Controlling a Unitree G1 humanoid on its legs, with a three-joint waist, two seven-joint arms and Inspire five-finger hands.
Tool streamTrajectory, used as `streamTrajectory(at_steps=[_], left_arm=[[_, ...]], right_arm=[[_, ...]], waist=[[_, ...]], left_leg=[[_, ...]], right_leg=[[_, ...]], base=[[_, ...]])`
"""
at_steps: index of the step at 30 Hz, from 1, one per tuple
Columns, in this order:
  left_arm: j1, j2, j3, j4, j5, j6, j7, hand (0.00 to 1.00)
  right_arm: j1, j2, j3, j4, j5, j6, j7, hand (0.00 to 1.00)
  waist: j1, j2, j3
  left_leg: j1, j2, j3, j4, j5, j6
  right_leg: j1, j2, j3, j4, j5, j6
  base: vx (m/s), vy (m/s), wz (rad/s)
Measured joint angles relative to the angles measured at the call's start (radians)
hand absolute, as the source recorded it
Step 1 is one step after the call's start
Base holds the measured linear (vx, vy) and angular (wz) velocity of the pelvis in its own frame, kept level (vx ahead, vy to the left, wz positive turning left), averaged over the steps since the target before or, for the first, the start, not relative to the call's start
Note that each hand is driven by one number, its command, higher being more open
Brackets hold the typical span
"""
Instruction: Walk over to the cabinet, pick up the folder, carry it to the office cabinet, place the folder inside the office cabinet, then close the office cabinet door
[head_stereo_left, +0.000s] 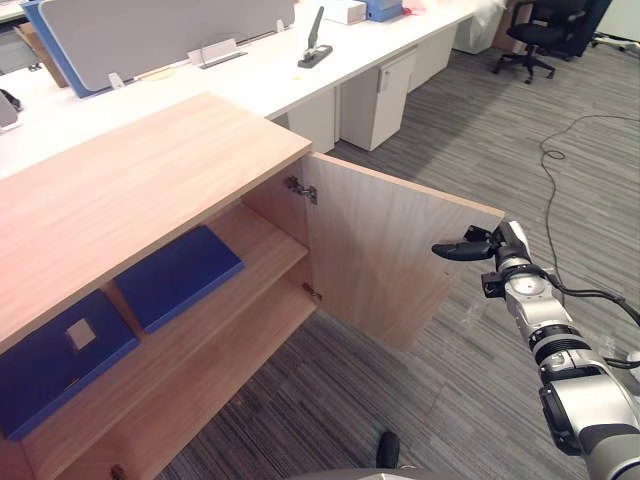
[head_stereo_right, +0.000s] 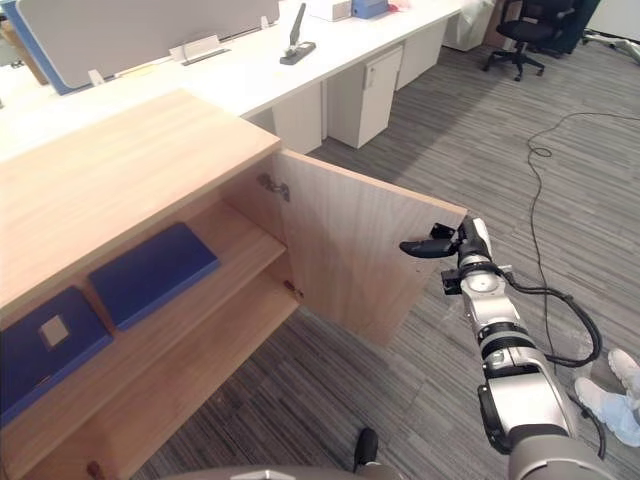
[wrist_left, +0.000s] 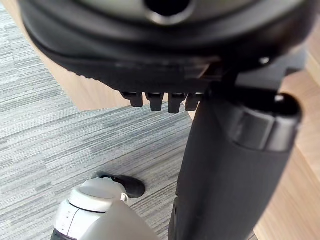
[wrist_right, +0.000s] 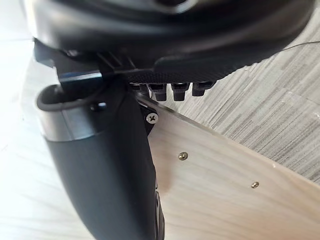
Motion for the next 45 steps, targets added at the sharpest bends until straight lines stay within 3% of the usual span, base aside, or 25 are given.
streamTrajectory(at_steps=[5, 9, 11, 13, 16, 17, 20, 26, 32, 35, 36, 37, 38, 39, 40, 41, 43, 45], left_arm=[[-0.009, 0.004, 0.001, 0.0, -0.015, -0.001, -0.002, 1.0], [-0.031, 0.011, 0.0, 0.0, -0.002, -0.008, -0.021, 1.0], [-0.045, 0.016, 0.0, 0.001, 0.017, -0.015, -0.022, 1.0], [-0.061, 0.016, -0.003, 0.002, 0.028, -0.02, -0.028, 1.0], [-0.073, 0.016, -0.003, 0.004, 0.047, -0.02, -0.032, 1.0], [-0.083, 0.016, 0.005, 0.004, 0.047, -0.02, -0.032, 1.0], [-0.076, 0.014, 0.072, 0.015, 0.046, -0.019, -0.02, 1.0], [-0.041, 0.01, 0.17, 0.025, 0.046, -0.018, -0.011, 1.0], [-0.042, -0.015, 0.207, 0.032, 0.046, -0.02, -0.013, 1.0], [-0.044, -0.043, 0.205, 0.032, 0.046, -0.02, -0.019, 1.0], [-0.045, -0.06, 0.194, 0.032, 0.046, -0.02, -0.018, 1.0], [-0.046, -0.074, 0.177, 0.032, 0.046, -0.02, -0.018, 1.0], [-0.048, -0.075, 0.164, 0.032, 0.046, -0.02, -0.016, 1.0], [-0.056, -0.072, 0.143, 0.03, 0.046, -0.02, -0.015, 1.0], [-0.057, -0.068, 0.128, 0.028, 0.046, -0.02, -0.014, 1.0], [-0.056, -0.057, 0.118, 0.03, 0.044, -0.018, -0.012, 1.0], [-0.049, -0.076, 0.117, 0.031, 0.044, -0.004, -0.006, 1.0], [-0.041, -0.099, 0.118, 0.031, 0.043, 0.005, 0.004, 1.0]], right_arm=[[0.125, -0.073, 0.193, -0.246, 0.074, -0.015, 0.042, 1.0], [0.234, -0.164, 0.409, -0.422, 0.124, -0.043, 0.194, 1.0], [0.273, -0.162, 0.494, -0.481, 0.129, -0.047, 0.252, 1.0], [0.298, -0.123, 0.602, -0.541, 0.129, -0.053, 0.342, 1.0], [0.332, -0.03, 0.647, -0.555, 0.13, -0.054, 0.389, 1.0], [0.359, 0.024, 0.668, -0.573, 0.13, -0.059, 0.425, 1.0], [0.428, 0.108, 0.669, -0.601, 0.146, -0.069, 0.43, 1.0], [0.521, 0.195, 0.582, -0.606, 0.159, -0.097, 0.424, 1.0], [0.613, 0.24, 0.482, -0.432, 0.228, -0.089, 0.416, 1.0], [0.645, 0.258, 0.416, -0.288, 0.142, -0.082, 0.377, 1.0], [0.655, 0.272, 0.364, -0.218, 0.091, -0.072, 0.36, 1.0], [0.672, 0.288, 0.289, -0.15, 0.024, -0.058, 0.329, 1.0], [0.679, 0.304, 0.25, -0.107, 0.0, -0.052, 0.314, 1.0], [0.682, 0.336, 0.178, -0.011, -0.049, -0.041, 0.282, 1.0], [0.676, 0.356, 0.142, 0.047, -0.056, -0.04, 0.273, 1.0], [0.641, 0.39, 0.068, 0.152, -0.082, -0.037, 0.246, 1.0], [0.577, 0.418, -0.048, 0.312, -0.096, -0.025, 0.186, 1.0], [0.566, 0.423, -0.118, 0.377, -0.135, -0.013, 0.135, 1.0]], waist=[[-0.035, 0.001, 0.001], [-0.041, 0.0, -0.002], [-0.039, -0.001, -0.003], [-0.029, 0.003, -0.007], [-0.022, 0.004, -0.009], [-0.002, -0.002, -0.012], [0.023, -0.019, -0.024], [0.026, -0.025, -0.035], [0.026, 0.004, -0.041], [0.03, 0.03, -0.041], [0.028, 0.044, -0.04], [0.022, 0.056, -0.038], [0.021, 0.062, -0.039], [0.022, 0.051, -0.042], [0.024, 0.035, -0.046], [0.04, 0.009, -0.056], [0.058, 0.017, -0.062], [0.07, 0.033, -0.069]], left_leg=[[0.003, 0.025, 0.006, 0.017, 0.005, -0.011], [0.004, 0.048, 0.014, 0.036, 0.016, -0.029], [0.003, 0.059, 0.02, 0.035, 0.023, -0.033], [-0.002, 0.068, 0.023, 0.035, 0.027, -0.028], [-0.017, 0.071, 0.023, 0.032, 0.027, -0.025], [-0.031, 0.066, 0.021, 0.029, 0.014, -0.021], [-0.036, 0.053, 0.007, 0.03, 0.011, -0.018], [-0.036, 0.033, -0.003, 0.02, 0.011, -0.015], [-0.033, 0.021, -0.054, 0.016, 0.012, -0.011], [-0.04, 0.001, -0.127, 0.021, 0.014, 0.004], [-0.05, -0.016, -0.18, 0.027, 0.02, 0.02], [-0.063, -0.036, -0.256, 0.043, 0.016, 0.032], [-0.074, -0.047, -0.303, 0.056, 0.013, 0.037], [-0.097, -0.072, -0.391, 0.078, 0.009, 0.044], [-0.111, -0.089, -0.43, 0.086, 0.009, 0.043], [-0.134, -0.123, -0.477, 0.096, 0.009, 0.04], [-0.159, -0.124, -0.539, 0.104, 0.02, 0.025], [-0.176, -0.126, -0.624, 0.102, 0.041, 0.013]], right_leg=[[-0.005, 0.027, 0.023, 0.002, -0.007, -0.016], [-0.005, 0.053, 0.043, -0.001, -0.019, -0.03], [-0.006, 0.065, 0.041, -0.001, -0.021, -0.033], [-0.007, 0.074, 0.032, -0.001, -0.022, -0.035], [-0.011, 0.073, 0.018, -0.001, -0.022, -0.035], [-0.022, 0.073, 0.017, -0.001, -0.017, -0.033], [-0.02, 0.058, 0.016, -0.001, -0.006, -0.026], [-0.019, 0.037, 0.012, -0.001, 0.001, -0.021], [0.011, 0.012, -0.033, 0.001, -0.011, -0.013], [0.04, -0.025, -0.106, 0.035, -0.047, 0.013], [0.029, -0.057, -0.135, 0.117, -0.096, 0.027], [0.001, -0.085, -0.08, 0.256, -0.176, 0.008], [-0.014, -0.084, -0.001, 0.307, -0.214, -0.023], [-0.025, -0.072, 0.193, 0.362, -0.275, -0.031], [-0.026, -0.067, 0.288, 0.373, -0.318, -0.014], [-0.035, -0.066, 0.364, 0.394, -0.355, 0.09], [-0.022, -0.055, 0.338, 0.399, -0.38, 0.089], [0.024, -0.067, 0.228, 0.372, -0.385, 0.086]], base=[[0.02, 0.01, -0.19], [-0.03, -0.037, -0.19], [-0.04, -0.041, 0.0], [-0.05, -0.031, 0.11], [-0.07, 0.006, 0.26], [-0.07, 0.031, 0.15], [-0.03, 0.071, 0.13], [0.03, 0.097, 0.08], [0.07, 0.107, 0.25], [0.05, 0.124, 0.79], [0.03, 0.169, 1.31], [0.03, 0.143, 1.57], [-0.01, 0.052, 1.99], [-0.03, -0.027, 1.78], [-0.03, -0.116, 1.88], [0.01, -0.196, 1.39], [0.04, -0.174, 1.13], [0.07, -0.133, 1.3]])
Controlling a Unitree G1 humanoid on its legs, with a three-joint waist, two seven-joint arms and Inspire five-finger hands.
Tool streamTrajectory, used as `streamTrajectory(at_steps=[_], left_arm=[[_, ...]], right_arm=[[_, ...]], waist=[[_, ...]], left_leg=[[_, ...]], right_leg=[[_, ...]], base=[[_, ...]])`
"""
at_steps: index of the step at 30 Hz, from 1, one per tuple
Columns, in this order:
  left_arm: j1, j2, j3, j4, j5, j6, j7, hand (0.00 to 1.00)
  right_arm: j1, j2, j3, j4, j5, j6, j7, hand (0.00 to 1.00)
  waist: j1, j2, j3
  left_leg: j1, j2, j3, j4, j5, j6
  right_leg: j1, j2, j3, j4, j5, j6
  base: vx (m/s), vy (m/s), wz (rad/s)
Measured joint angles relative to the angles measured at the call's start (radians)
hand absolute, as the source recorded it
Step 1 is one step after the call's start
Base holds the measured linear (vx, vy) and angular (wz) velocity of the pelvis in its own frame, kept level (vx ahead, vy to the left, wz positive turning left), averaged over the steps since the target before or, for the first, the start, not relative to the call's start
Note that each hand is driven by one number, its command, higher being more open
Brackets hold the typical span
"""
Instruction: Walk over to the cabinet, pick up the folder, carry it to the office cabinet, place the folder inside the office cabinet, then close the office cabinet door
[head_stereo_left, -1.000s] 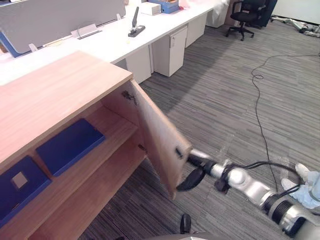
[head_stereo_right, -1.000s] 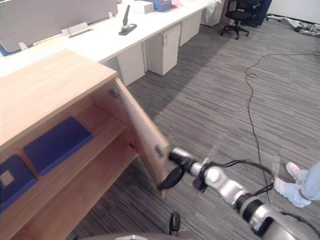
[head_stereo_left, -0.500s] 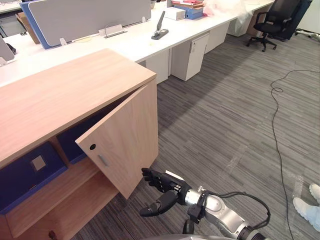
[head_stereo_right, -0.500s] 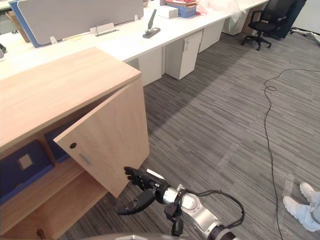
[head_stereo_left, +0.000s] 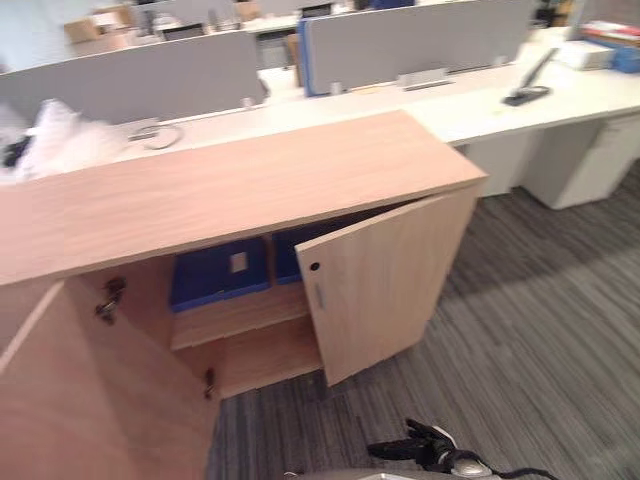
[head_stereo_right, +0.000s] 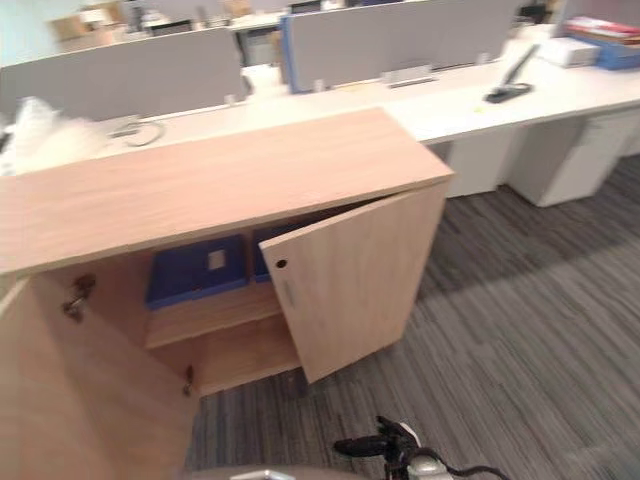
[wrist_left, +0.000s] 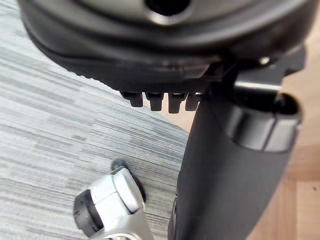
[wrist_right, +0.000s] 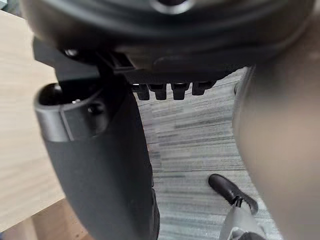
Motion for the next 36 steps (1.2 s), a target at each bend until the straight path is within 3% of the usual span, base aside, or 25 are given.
streamTrajectory(at_steps=[2, 6, 8, 10, 11, 12, 13, 15, 16, 18, 19, 20, 22, 24, 26, 28, 36], left_arm=[[0.002, -0.009, 0.0, -0.002, 0.0, 0.003, -0.003, 1.0], [0.004, -0.015, 0.001, -0.045, 0.003, 0.003, -0.015, 1.0], [-0.01, -0.017, 0.0, -0.092, 0.003, 0.0, -0.026, 1.0], [-0.021, -0.023, 0.0, -0.122, 0.003, -0.003, -0.03, 1.0], [-0.033, -0.023, 0.0, -0.131, 0.004, -0.003, -0.032, 1.0], [-0.048, -0.025, 0.001, -0.131, 0.005, -0.002, -0.033, 1.0], [-0.052, -0.03, -0.001, -0.131, 0.007, -0.001, -0.034, 1.0], [-0.043, -0.032, -0.002, -0.129, 0.008, -0.002, -0.029, 1.0], [-0.041, -0.031, -0.002, -0.126, 0.008, -0.002, -0.026, 1.0], [-0.034, -0.026, -0.014, -0.099, 0.007, -0.003, -0.022, 1.0], [-0.041, -0.008, -0.041, -0.077, 0.002, -0.003, -0.024, 1.0], [-0.036, 0.017, -0.07, -0.053, -0.002, 0.0, -0.028, 1.0], [-0.028, 0.031, -0.094, -0.033, -0.003, 0.0, -0.035, 1.0], [-0.023, 0.033, -0.127, -0.028, -0.02, -0.003, -0.042, 1.0], [-0.024, 0.036, -0.13, -0.023, -0.02, -0.003, -0.046, 1.0], [-0.022, 0.038, -0.129, -0.018, -0.022, -0.002, -0.046, 1.0], [-0.015, 0.033, -0.089, -0.019, -0.217, -0.003, -0.057, 1.0]], right_arm=[[0.019, 0.017, -0.069, -0.001, -0.037, 0.015, -0.025, 1.0], [0.045, 0.04, -0.109, -0.038, -0.038, 0.036, -0.031, 1.0], [0.058, 0.044, -0.11, -0.058, -0.051, 0.036, -0.028, 1.0], [0.058, 0.05, -0.125, -0.072, -0.068, 0.036, -0.028, 1.0], [0.059, 0.054, -0.138, -0.08, -0.071, 0.035, -0.026, 1.0], [0.059, 0.055, -0.154, -0.087, -0.076, 0.034, -0.025, 1.0], [0.061, 0.053, -0.173, -0.106, -0.087, 0.036, -0.027, 1.0], [0.06, 0.063, -0.233, -0.11, -0.112, 0.039, -0.027, 1.0], [0.061, 0.066, -0.254, -0.111, -0.112, 0.039, -0.027, 1.0], [0.06, 0.063, -0.323, -0.11, -0.11, 0.04, -0.031, 1.0], [0.053, 0.067, -0.349, -0.101, -0.108, 0.044, -0.033, 1.0], [0.051, 0.083, -0.357, -0.092, -0.107, 0.05, -0.034, 1.0], [0.056, 0.089, -0.364, -0.09, -0.099, 0.046, -0.035, 1.0], [0.058, 0.083, -0.371, -0.076, -0.066, 0.043, -0.035, 1.0], [0.048, 0.086, -0.385, -0.075, -0.062, 0.039, -0.035, 1.0], [0.033, 0.089, -0.385, -0.057, -0.062, 0.039, -0.035, 1.0], [0.023, 0.094, -0.392, -0.026, -0.058, 0.042, -0.028, 1.0]], waist=[[0.01, -0.008, -0.001], [0.011, -0.04, 0.011], [0.011, -0.058, 0.033], [0.012, -0.059, 0.06], [0.006, -0.074, 0.071], [0.001, -0.069, 0.084], [0.0, -0.057, 0.095], [0.003, -0.057, 0.096], [0.002, -0.056, 0.095], [0.0, -0.026, 0.087], [0.001, -0.045, 0.094], [0.0, -0.068, 0.092], [-0.01, -0.076, 0.075], [-0.015, -0.07, 0.045], [-0.016, -0.059, 0.041], [-0.017, -0.06, 0.042], [-0.032, -0.073, 0.047]], left_leg=[[-0.011, -0.002, -0.055, 0.006, 0.011, -0.008], [-0.052, -0.021, -0.065, 0.069, 0.015, -0.015], [-0.09, -0.038, -0.054, 0.13, 0.016, -0.017], [-0.123, -0.039, 0.012, 0.161, 0.027, -0.012], [-0.135, -0.023, 0.12, 0.155, 0.04, 0.014], [-0.153, -0.001, 0.258, 0.204, 0.01, 0.037], [-0.18, 0.045, 0.449, 0.327, -0.054, 0.058], [-0.182, 0.092, 0.659, 0.449, -0.133, 0.088], [-0.179, 0.1, 0.696, 0.468, -0.15, 0.093], [-0.168, 0.106, 0.765, 0.416, -0.195, 0.12], [-0.157, 0.062, 0.754, 0.365, -0.179, 0.139], [-0.113, -0.001, 0.743, 0.246, -0.123, 0.154], [-0.06, -0.069, 0.7, 0.1, -0.047, 0.171], [-0.007, -0.13, 0.643, -0.059, 0.04, 0.184], [0.041, -0.15, 0.606, -0.172, 0.1, 0.182], [0.066, -0.154, 0.589, -0.212, 0.12, 0.18], [0.103, -0.168, 0.542, -0.22, 0.12, 0.178]], right_leg=[[0.055, -0.001, -0.097, -0.029, -0.012, -0.007], [0.104, 0.0, -0.193, -0.036, -0.028, -0.018], [0.132, 0.002, -0.263, -0.035, -0.036, -0.029], [0.152, -0.001, -0.321, -0.03, -0.045, -0.037], [0.155, -0.014, -0.364, -0.028, -0.05, -0.041], [0.165, -0.017, -0.401, -0.027, -0.05, -0.042], [0.178, -0.017, -0.441, -0.026, -0.05, -0.042], [0.185, -0.046, -0.5, -0.013, -0.051, -0.037], [0.185, -0.056, -0.517, -0.009, -0.052, -0.033], [0.18, -0.06, -0.553, 0.014, -0.063, -0.007], [0.177, -0.078, -0.55, 0.007, -0.069, 0.005], [0.178, -0.076, -0.506, -0.044, -0.061, -0.011], [0.184, -0.069, -0.485, -0.101, -0.036, -0.045], [0.192, -0.079, -0.488, -0.13, -0.002, -0.032], [0.212, -0.076, -0.508, -0.159, 0.021, -0.015], [0.229, -0.071, -0.515, -0.17, 0.028, -0.007], [0.299, -0.063, -0.557, -0.2, 0.028, -0.008]], base=[[0.09, -0.13, 1.26], [0.08, -0.105, 0.8], [0.03, -0.072, 0.97], [-0.03, -0.037, 0.96], [-0.07, -0.016, 0.88], [-0.07, 0.026, 1.06], [0.0, 0.079, 0.8], [0.04, 0.137, 0.76], [0.09, 0.195, 0.89], [0.1, 0.205, 0.8], [0.08, 0.178, 0.75], [0.06, 0.133, 0.94], [0.03, 0.032, 0.89], [0.06, 0.043, 0.85], [0.08, 0.011, 0.49], [0.04, -0.018, 0.23], [0.0, -0.034, 0.18]])
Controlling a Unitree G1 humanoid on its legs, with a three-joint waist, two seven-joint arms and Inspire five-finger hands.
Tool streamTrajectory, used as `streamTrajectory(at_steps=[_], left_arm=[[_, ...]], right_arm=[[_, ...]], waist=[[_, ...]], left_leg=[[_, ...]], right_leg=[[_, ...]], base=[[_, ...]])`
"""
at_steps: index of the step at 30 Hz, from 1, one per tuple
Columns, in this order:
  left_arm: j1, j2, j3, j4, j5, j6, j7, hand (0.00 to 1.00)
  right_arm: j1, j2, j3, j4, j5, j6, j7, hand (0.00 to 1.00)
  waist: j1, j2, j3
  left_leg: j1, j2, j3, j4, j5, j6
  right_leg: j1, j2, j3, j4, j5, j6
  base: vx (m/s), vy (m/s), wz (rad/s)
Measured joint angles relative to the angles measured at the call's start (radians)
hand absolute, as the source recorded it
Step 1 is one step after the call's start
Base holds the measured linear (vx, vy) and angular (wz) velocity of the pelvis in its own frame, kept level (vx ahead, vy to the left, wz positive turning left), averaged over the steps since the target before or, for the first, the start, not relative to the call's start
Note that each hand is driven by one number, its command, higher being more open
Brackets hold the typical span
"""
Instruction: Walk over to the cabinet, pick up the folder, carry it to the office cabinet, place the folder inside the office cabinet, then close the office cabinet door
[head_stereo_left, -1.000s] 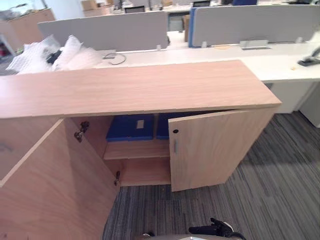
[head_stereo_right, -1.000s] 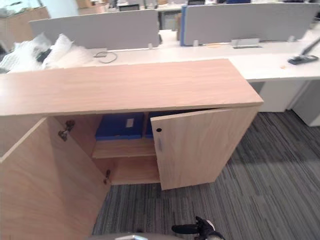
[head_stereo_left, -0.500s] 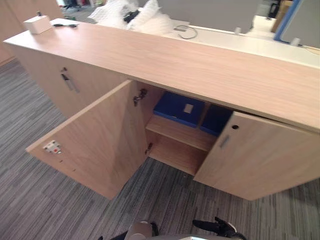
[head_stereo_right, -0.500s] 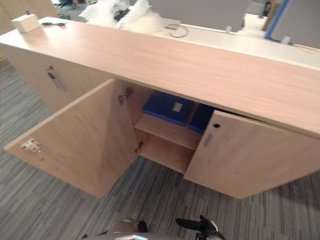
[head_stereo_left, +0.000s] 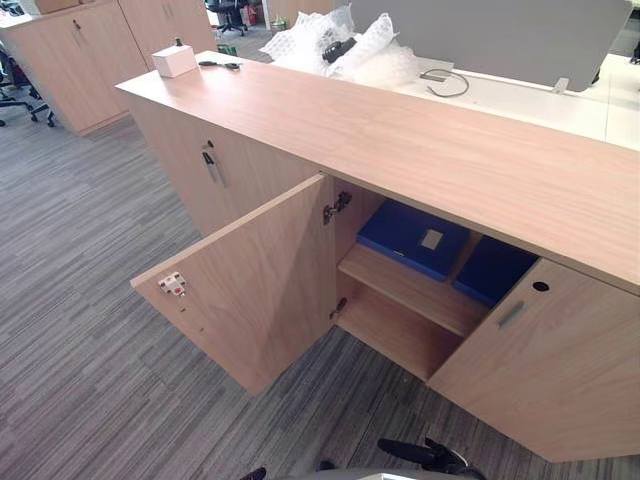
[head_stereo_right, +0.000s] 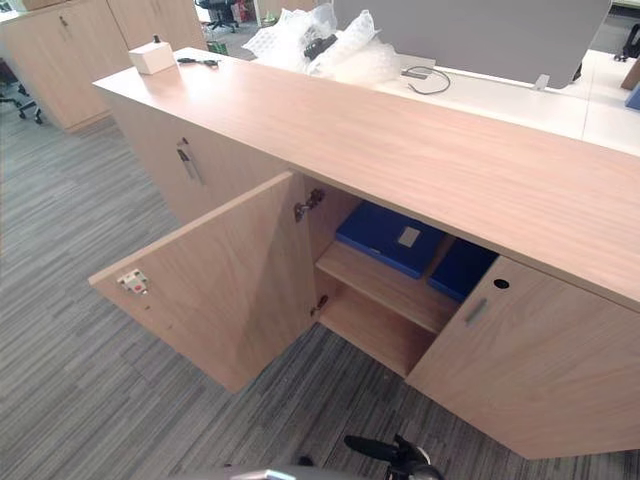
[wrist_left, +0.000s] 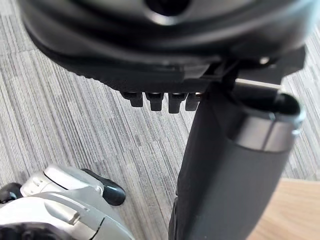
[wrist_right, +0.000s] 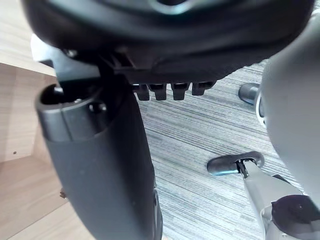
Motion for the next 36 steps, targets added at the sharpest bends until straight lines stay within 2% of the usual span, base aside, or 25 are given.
streamTrajectory(at_steps=[5, 8, 9, 11, 15, 17, 21, 22, 24, 25, 26, 28, 31, 33, 36], left_arm=[[0.001, -0.01, 0.127, -0.016, 0.002, 0.003, 0.021, 1.0], [-0.007, 0.025, 0.238, -0.066, 0.028, 0.008, 0.042, 1.0], [-0.014, 0.05, 0.276, -0.083, 0.037, 0.013, 0.048, 1.0], [-0.031, 0.149, 0.34, -0.116, 0.056, 0.016, 0.072, 1.0], [-0.066, 0.303, 0.375, -0.165, 0.093, 0.015, 0.1, 1.0], [-0.093, 0.351, 0.37, -0.184, 0.119, 0.014, 0.108, 1.0], [-0.186, 0.424, 0.291, -0.209, 0.165, 0.021, 0.113, 1.0], [-0.194, 0.428, 0.217, -0.303, 0.164, 0.042, 0.109, 1.0], [-0.175, 0.419, 0.073, -0.465, 0.242, 0.035, 0.13, 1.0], [-0.154, 0.392, 0.055, -0.524, 0.317, 0.036, 0.144, 1.0], [-0.151, 0.386, 0.058, -0.53, 0.317, 0.036, 0.146, 1.0], [-0.123, 0.337, 0.065, -0.546, 0.349, 0.043, 0.159, 1.0], [-0.1, 0.332, 0.017, -0.545, 0.43, 0.051, 0.14, 1.0], [-0.096, 0.332, -0.012, -0.545, 0.475, 0.057, 0.129, 1.0], [-0.076, 0.355, -0.11, -0.545, 0.539, 0.066, 0.123, 1.0]], right_arm=[[0.001, 0.001, -0.034, 0.01, 0.0, -0.001, 0.004, 1.0], [0.016, 0.0, -0.037, 0.008, -0.002, -0.008, 0.003, 1.0], [0.016, 0.0, -0.039, 0.008, -0.004, -0.008, 0.003, 1.0], [0.018, 0.001, -0.054, 0.008, -0.009, -0.009, 0.003, 1.0], [0.02, -0.002, -0.073, 0.008, -0.009, -0.008, 0.003, 1.0], [0.02, -0.003, -0.072, 0.008, -0.009, -0.006, 0.003, 1.0], [0.02, -0.001, -0.07, 0.004, -0.009, -0.006, 0.003, 1.0], [0.021, 0.001, -0.064, 0.002, -0.009, -0.006, 0.003, 1.0], [0.034, -0.003, -0.046, -0.008, -0.01, -0.006, 0.003, 1.0], [0.036, -0.009, -0.031, -0.021, -0.011, -0.006, 0.004, 1.0], [0.036, -0.009, -0.031, -0.023, -0.011, -0.006, 0.005, 1.0], [0.041, -0.013, -0.031, -0.034, -0.011, -0.004, 0.012, 1.0], [0.04, -0.005, -0.03, -0.034, -0.013, -0.002, 0.017, 1.0], [0.037, -0.005, -0.029, -0.037, -0.015, -0.004, 0.021, 1.0], [0.04, -0.013, -0.017, -0.042, -0.015, -0.006, 0.021, 1.0]], waist=[[-0.014, -0.001, 0.005], [-0.014, 0.0, 0.005], [-0.013, 0.0, 0.006], [-0.013, 0.0, 0.006], [-0.008, 0.003, 0.007], [-0.007, 0.003, 0.007], [-0.003, 0.007, 0.01], [-0.002, -0.004, 0.004], [0.012, 0.002, 0.006], [0.01, 0.007, 0.007], [0.01, 0.01, 0.009], [0.013, 0.023, 0.007], [0.021, 0.011, -0.002], [0.024, 0.012, -0.004], [0.025, 0.02, -0.002]], left_leg=[[0.005, -0.001, 0.001, -0.001, -0.008, -0.011], [0.005, 0.002, 0.014, -0.001, -0.013, -0.015], [0.006, 0.004, 0.022, -0.001, -0.016, -0.012], [0.009, 0.01, 0.034, -0.001, -0.021, -0.015], [0.017, 0.02, 0.059, -0.001, -0.033, -0.022], [0.021, 0.024, 0.068, -0.001, -0.035, -0.022], [0.028, 0.035, 0.081, 0.005, -0.039, -0.025], [0.027, 0.04, 0.081, 0.005, -0.04, -0.027], [0.026, 0.042, 0.076, 0.005, -0.04, -0.027], [0.031, 0.047, 0.081, 0.005, -0.04, -0.027], [0.032, 0.048, 0.083, 0.006, -0.04, -0.027], [0.04, 0.069, 0.087, 0.006, -0.04, -0.027], [0.038, 0.09, 0.09, 0.007, -0.04, -0.028], [0.038, 0.1, 0.096, 0.007, -0.04, -0.031], [0.038, 0.107, 0.105, 0.008, -0.04, -0.043]], right_leg=[[0.01, 0.002, 0.002, -0.014, -0.001, -0.001], [0.011, 0.009, 0.019, -0.032, -0.002, -0.003], [0.01, 0.011, 0.027, -0.037, -0.002, -0.003], [0.01, 0.018, 0.046, -0.043, -0.004, -0.007], [0.007, 0.024, 0.075, -0.046, -0.008, -0.014], [0.008, 0.026, 0.084, -0.047, -0.009, -0.015], [0.007, 0.031, 0.108, -0.049, -0.006, -0.022], [0.006, 0.035, 0.109, -0.048, -0.003, -0.025], [0.006, 0.042, 0.116, -0.044, -0.003, -0.026], [0.003, 0.045, 0.13, -0.041, 0.002, -0.033], [0.003, 0.046, 0.134, -0.041, 0.004, -0.037], [0.003, 0.059, 0.158, -0.04, 0.026, -0.064], [-0.009, 0.075, 0.183, -0.028, 0.032, -0.065], [-0.01, 0.083, 0.195, -0.031, 0.041, -0.06], [-0.012, 0.089, 0.213, -0.037, 0.045, -0.057]], base=[[0.0, -0.001, -0.01], [0.0, -0.01, -0.13], [0.01, -0.017, -0.21], [0.02, -0.027, -0.19], [0.05, -0.029, -0.2], [0.07, -0.024, -0.17], [0.07, -0.03, -0.09], [0.06, -0.029, -0.02], [0.05, -0.041, 0.0], [0.05, -0.035, -0.09], [0.03, -0.02, -0.21], [0.02, -0.018, -0.11], [0.02, -0.046, -0.03], [-0.01, -0.045, -0.11], [-0.03, -0.045, -0.1]])
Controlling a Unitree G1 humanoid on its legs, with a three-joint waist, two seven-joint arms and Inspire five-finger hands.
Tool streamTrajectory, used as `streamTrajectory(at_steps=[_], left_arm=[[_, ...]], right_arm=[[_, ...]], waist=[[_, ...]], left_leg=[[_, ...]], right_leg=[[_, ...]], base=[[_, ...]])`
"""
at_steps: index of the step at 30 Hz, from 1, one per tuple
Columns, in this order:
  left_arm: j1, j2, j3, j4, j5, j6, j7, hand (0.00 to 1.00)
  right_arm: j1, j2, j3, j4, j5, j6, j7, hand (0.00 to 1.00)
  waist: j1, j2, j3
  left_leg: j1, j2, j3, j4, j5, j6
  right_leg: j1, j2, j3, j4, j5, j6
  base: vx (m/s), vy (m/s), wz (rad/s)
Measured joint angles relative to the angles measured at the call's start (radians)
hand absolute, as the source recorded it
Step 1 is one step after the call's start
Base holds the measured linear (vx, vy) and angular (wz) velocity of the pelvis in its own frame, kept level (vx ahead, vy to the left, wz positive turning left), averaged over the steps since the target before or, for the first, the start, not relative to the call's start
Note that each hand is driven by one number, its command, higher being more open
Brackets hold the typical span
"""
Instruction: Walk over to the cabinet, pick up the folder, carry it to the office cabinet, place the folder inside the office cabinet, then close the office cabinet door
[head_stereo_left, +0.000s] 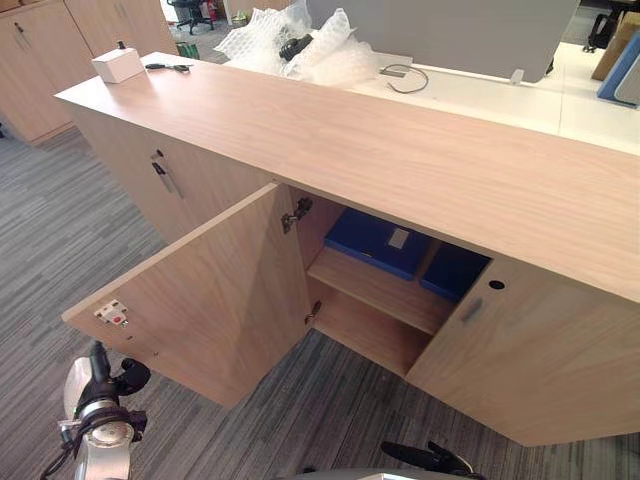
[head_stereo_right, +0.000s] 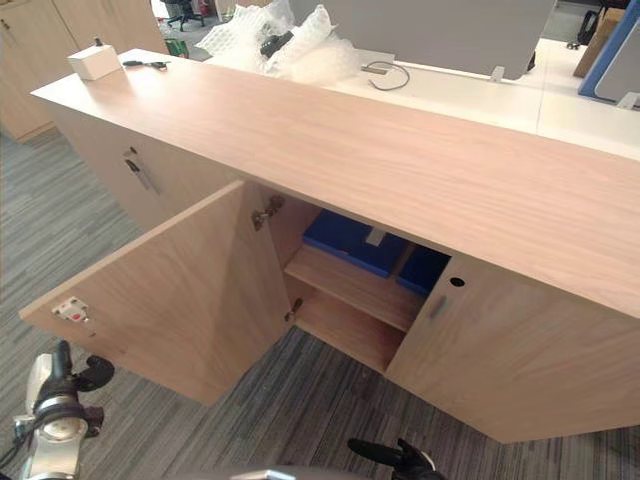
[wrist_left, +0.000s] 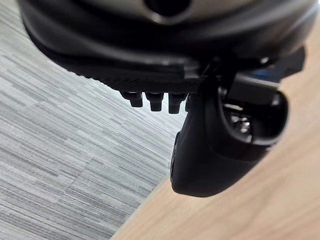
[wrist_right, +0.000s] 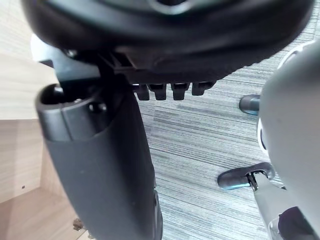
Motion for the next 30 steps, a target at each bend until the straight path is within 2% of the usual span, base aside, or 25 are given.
streamTrajectory(at_steps=[4, 7, 12, 14, 15, 18, 20, 24, 26, 28, 30], left_arm=[[0.049, 0.048, -0.13, -0.009, 0.105, -0.001, -0.021, 1.0], [0.094, 0.075, -0.201, -0.059, 0.143, -0.002, -0.02, 1.0], [0.154, 0.137, -0.355, -0.151, 0.254, -0.016, -0.037, 1.0], [0.168, 0.171, -0.406, -0.187, 0.299, -0.041, -0.054, 1.0], [0.169, 0.196, -0.449, -0.207, 0.332, -0.081, -0.069, 1.0], [0.167, 0.224, -0.552, -0.254, 0.394, -0.136, -0.083, 1.0], [0.164, 0.24, -0.616, -0.31, 0.428, -0.18, -0.09, 1.0], [0.122, 0.245, -0.771, -0.471, 0.449, -0.333, -0.092, 1.0], [0.08, 0.244, -0.827, -0.536, 0.449, -0.399, -0.091, 1.0], [0.035, 0.241, -0.856, -0.566, 0.448, -0.427, -0.086, 1.0], [-0.017, 0.219, -0.875, -0.577, 0.447, -0.427, -0.085, 1.0]], right_arm=[[0.018, -0.02, 0.025, -0.001, -0.001, -0.003, -0.007, 1.0], [0.021, -0.023, 0.027, -0.002, -0.001, -0.012, -0.015, 1.0], [0.032, -0.035, 0.062, -0.001, 0.0, -0.031, -0.023, 1.0], [0.031, -0.037, 0.072, -0.002, -0.001, -0.041, -0.023, 1.0], [0.03, -0.04, 0.076, -0.001, -0.001, -0.042, -0.023, 1.0], [0.03, -0.051, 0.078, 0.0, 0.001, -0.043, -0.024, 1.0], [0.033, -0.06, 0.111, 0.0, 0.0, -0.045, -0.024, 1.0], [0.026, -0.056, 0.123, 0.002, 0.0, -0.05, -0.027, 1.0], [0.019, -0.048, 0.143, 0.008, 0.0, -0.051, -0.03, 1.0], [0.016, -0.033, 0.144, 0.008, 0.0, -0.054, -0.031, 1.0], [0.015, -0.029, 0.145, 0.008, 0.001, -0.055, -0.032, 1.0]], waist=[[0.001, 0.024, -0.009], [0.003, 0.03, -0.013], [0.016, 0.039, -0.016], [0.016, 0.04, -0.016], [0.017, 0.042, -0.017], [0.013, 0.058, -0.03], [0.006, 0.059, -0.037], [-0.015, 0.047, -0.053], [-0.028, 0.033, -0.062], [-0.047, 0.02, -0.07], [-0.053, 0.017, -0.072]], left_leg=[[-0.007, 0.001, 0.002, 0.0, 0.005, -0.013], [-0.028, 0.001, 0.001, 0.0, 0.017, -0.022], [-0.048, -0.002, -0.003, 0.0, 0.046, -0.018], [-0.066, -0.011, -0.005, -0.001, 0.058, -0.013], [-0.084, -0.019, -0.005, -0.005, 0.069, -0.012], [-0.092, -0.017, -0.007, -0.006, 0.085, -0.015], [-0.092, -0.016, -0.007, -0.006, 0.087, -0.018], [-0.111, -0.015, -0.006, -0.007, 0.087, -0.018], [-0.108, -0.017, 0.002, -0.007, 0.089, -0.021], [-0.105, -0.019, 0.004, -0.007, 0.089, -0.021], [-0.104, -0.019, 0.006, -0.007, 0.09, -0.014]], right_leg=[[-0.009, 0.0, 0.006, -0.002, 0.003, 0.006], [-0.029, -0.002, 0.006, -0.001, 0.006, 0.01], [-0.045, -0.005, 0.007, -0.001, 0.006, 0.019], [-0.059, -0.014, 0.007, -0.002, -0.006, 0.036], [-0.075, -0.023, 0.007, -0.004, -0.022, 0.043], [-0.086, -0.022, 0.008, 0.004, -0.025, 0.045], [-0.086, -0.022, 0.008, 0.004, -0.024, 0.046], [-0.109, -0.022, 0.016, 0.003, -0.024, 0.045], [-0.109, -0.024, 0.024, -0.001, -0.017, 0.04], [-0.107, -0.026, 0.025, -0.006, 0.001, 0.038], [-0.104, -0.024, 0.026, -0.014, 0.005, 0.043]], base=[[-0.05, -0.029, -0.05], [-0.08, -0.02, 0.0], [-0.13, -0.015, 0.05], [-0.2, -0.005, 0.05], [-0.15, 0.008, 0.04], [-0.19, 0.029, 0.03], [-0.14, 0.034, 0.03], [-0.07, 0.039, -0.08], [0.02, 0.026, -0.17], [0.05, 0.002, -0.09], [0.06, -0.018, -0.05]])
